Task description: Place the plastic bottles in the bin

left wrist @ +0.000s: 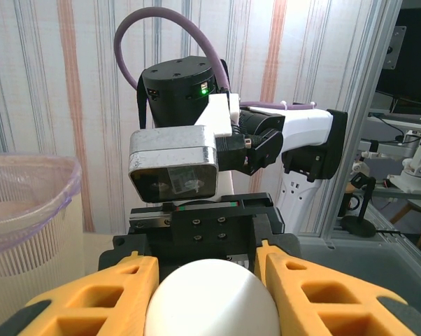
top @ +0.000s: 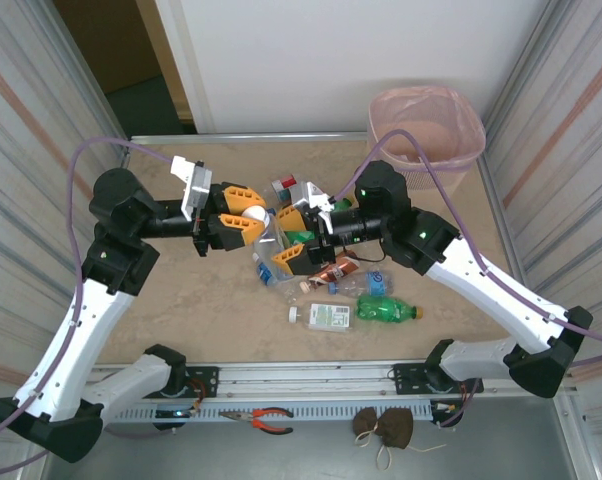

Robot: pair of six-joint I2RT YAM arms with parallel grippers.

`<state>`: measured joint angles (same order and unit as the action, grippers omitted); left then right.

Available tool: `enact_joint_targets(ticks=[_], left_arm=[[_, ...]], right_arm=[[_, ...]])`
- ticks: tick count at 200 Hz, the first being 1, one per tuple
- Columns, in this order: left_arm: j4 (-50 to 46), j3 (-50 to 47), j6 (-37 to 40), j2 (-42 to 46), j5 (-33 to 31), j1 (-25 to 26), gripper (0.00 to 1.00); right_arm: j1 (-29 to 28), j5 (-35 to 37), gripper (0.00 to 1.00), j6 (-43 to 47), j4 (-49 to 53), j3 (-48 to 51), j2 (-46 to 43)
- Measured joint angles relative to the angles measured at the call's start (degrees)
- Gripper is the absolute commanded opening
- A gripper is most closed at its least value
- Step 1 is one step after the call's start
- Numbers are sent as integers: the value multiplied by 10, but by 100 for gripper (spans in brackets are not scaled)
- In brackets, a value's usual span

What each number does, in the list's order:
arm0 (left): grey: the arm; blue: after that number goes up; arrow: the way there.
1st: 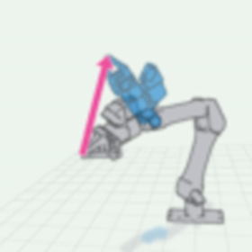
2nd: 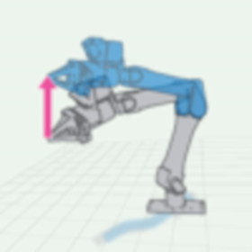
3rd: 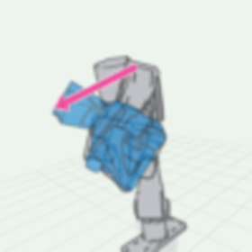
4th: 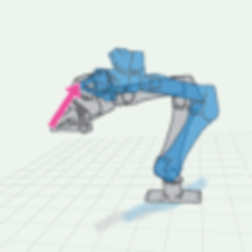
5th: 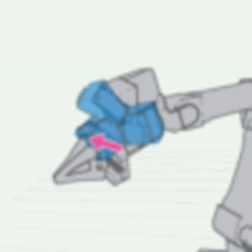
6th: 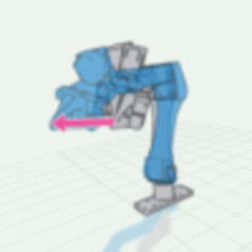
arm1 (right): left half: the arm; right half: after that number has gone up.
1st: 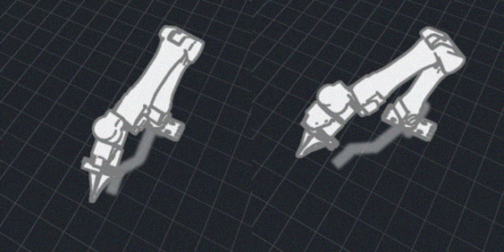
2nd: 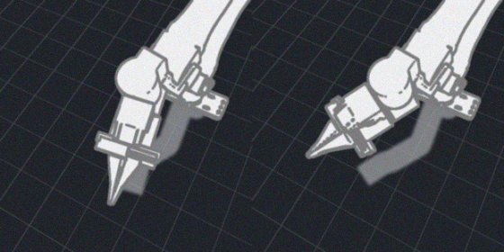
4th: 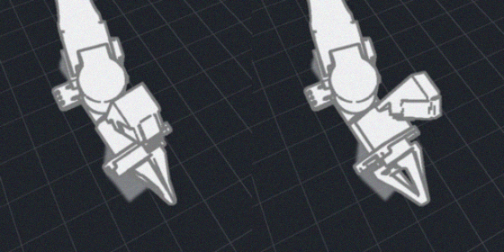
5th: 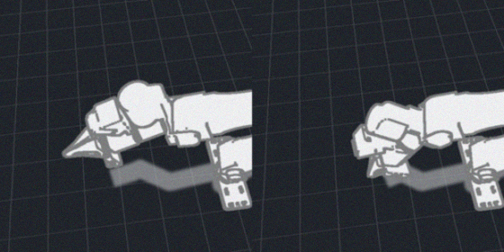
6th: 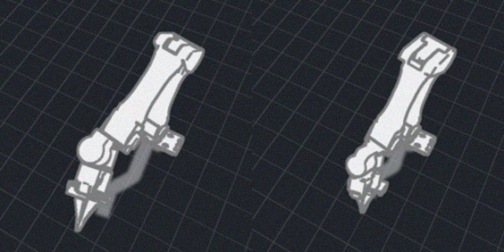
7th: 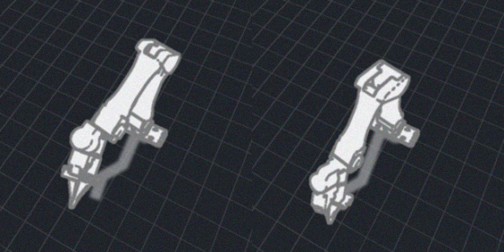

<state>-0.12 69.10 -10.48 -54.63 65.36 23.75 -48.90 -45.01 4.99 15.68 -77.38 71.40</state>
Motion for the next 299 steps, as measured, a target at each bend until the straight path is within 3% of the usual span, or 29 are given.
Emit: enact_joint_targets(ticks=[29,59,86,116,147,238,299], left_arm=[[0,0,0,1,-2,0,1],[-1,0,1,6,-9,0,42],[-13,-1,16,20,-43,3,55],[-19,-13,33,52,-106,3,59],[-27,-31,47,86,-157,3,59],[-30,-52,53,99,-207,3,59],[-29,-61,51,99,-218,3,58]], right_arm=[[0,1,58,0,3,-2,0],[0,4,58,0,3,-4,0],[-2,22,58,0,4,-4,-2],[11,54,58,-12,5,-4,-11],[61,118,50,-65,-6,-4,-24],[267,403,36,-403,-19,-36,8],[323,591,38,-638,177,-277,157]])
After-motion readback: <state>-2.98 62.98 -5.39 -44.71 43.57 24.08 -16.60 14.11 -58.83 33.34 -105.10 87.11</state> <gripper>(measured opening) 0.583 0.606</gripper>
